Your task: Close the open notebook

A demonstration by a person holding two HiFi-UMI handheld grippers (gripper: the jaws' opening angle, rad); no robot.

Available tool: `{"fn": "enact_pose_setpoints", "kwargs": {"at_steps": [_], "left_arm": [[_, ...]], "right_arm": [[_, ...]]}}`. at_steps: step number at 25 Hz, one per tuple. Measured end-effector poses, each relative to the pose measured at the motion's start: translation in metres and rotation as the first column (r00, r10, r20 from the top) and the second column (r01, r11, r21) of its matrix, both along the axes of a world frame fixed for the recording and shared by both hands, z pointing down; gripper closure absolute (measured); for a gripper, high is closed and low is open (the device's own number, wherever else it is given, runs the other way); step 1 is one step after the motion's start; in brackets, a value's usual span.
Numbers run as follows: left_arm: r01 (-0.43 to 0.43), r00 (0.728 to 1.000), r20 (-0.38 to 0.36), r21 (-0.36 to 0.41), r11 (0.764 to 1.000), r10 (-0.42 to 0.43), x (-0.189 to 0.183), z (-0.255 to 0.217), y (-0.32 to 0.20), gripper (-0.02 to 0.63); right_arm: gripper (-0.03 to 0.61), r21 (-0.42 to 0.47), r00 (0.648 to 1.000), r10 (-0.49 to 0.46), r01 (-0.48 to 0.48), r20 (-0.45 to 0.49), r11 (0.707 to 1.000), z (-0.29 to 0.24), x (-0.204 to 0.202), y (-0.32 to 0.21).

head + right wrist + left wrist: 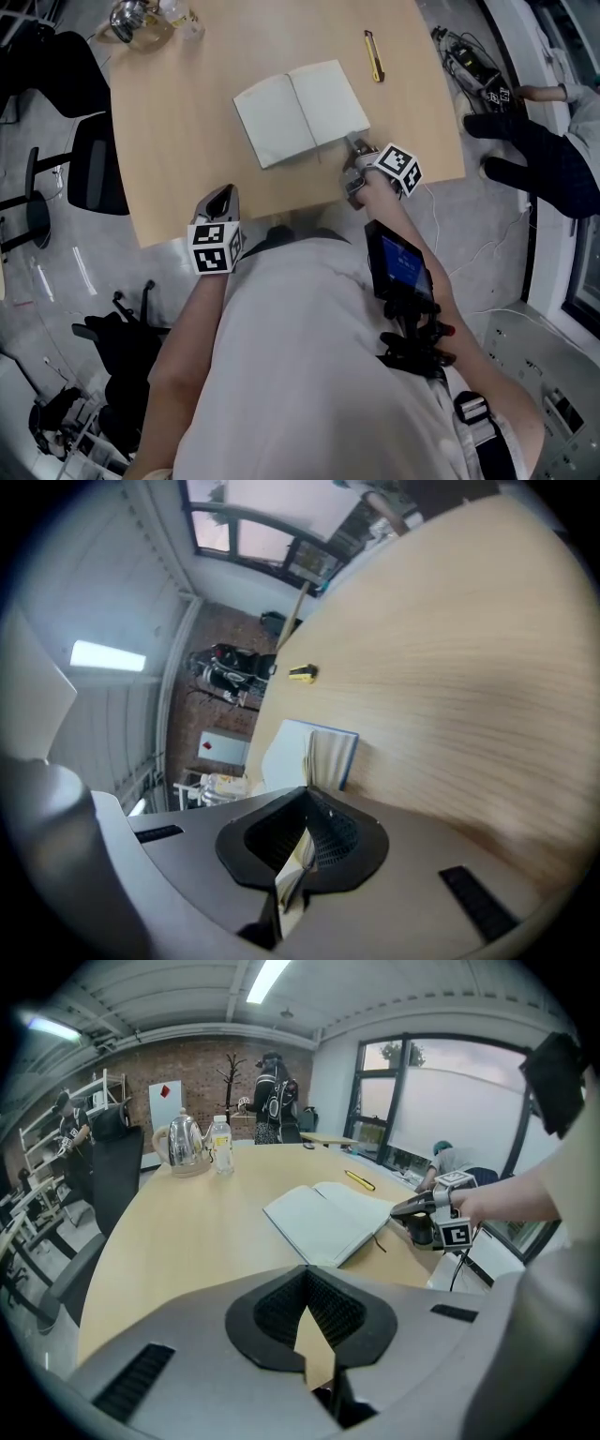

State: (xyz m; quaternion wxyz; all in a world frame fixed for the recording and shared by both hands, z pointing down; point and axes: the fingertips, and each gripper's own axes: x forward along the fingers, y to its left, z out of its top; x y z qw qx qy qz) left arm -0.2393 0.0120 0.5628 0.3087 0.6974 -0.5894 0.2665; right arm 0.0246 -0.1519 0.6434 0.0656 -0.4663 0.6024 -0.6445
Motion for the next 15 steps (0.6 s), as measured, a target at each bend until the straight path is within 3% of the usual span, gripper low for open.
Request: {"fn": "enact_pose_setpoints", "kwargs": {"at_steps": [3,6,10,15], "left_arm": [[-0.01,1.0,-0.004,-0.003,1.0,0.01,0.002,0.002,-0.001,0.611],[-0.022,1.0,-0.006,-0.001,1.0,0.022,0.005,0.002,-0.002,0.611],[-0.031,1.0,-0.002,-0.001,1.0,0.031,0.005,0.002,-0.002,0.611],[-0.015,1.0,0.005,-0.011,1.0,0.015,-0.002,0.003,0.002,0.611]], "right_arm": [[0.562,0.164,0.989,-0.125,0.136,-0.079,0.977,-0.028,-0.016,-0.006],[0.561,0.241,0.961,-0.216,0.254,-0.172,0.937,-0.041,-0.029,-0.008],[0.558,0.24,0.92,-0.278,0.346,-0.277,0.907,-0.033,-0.032,-0.013],[0.542,0.17,0.911,-0.287,0.346,-0.296,0.923,-0.013,-0.022,-0.019]]}}
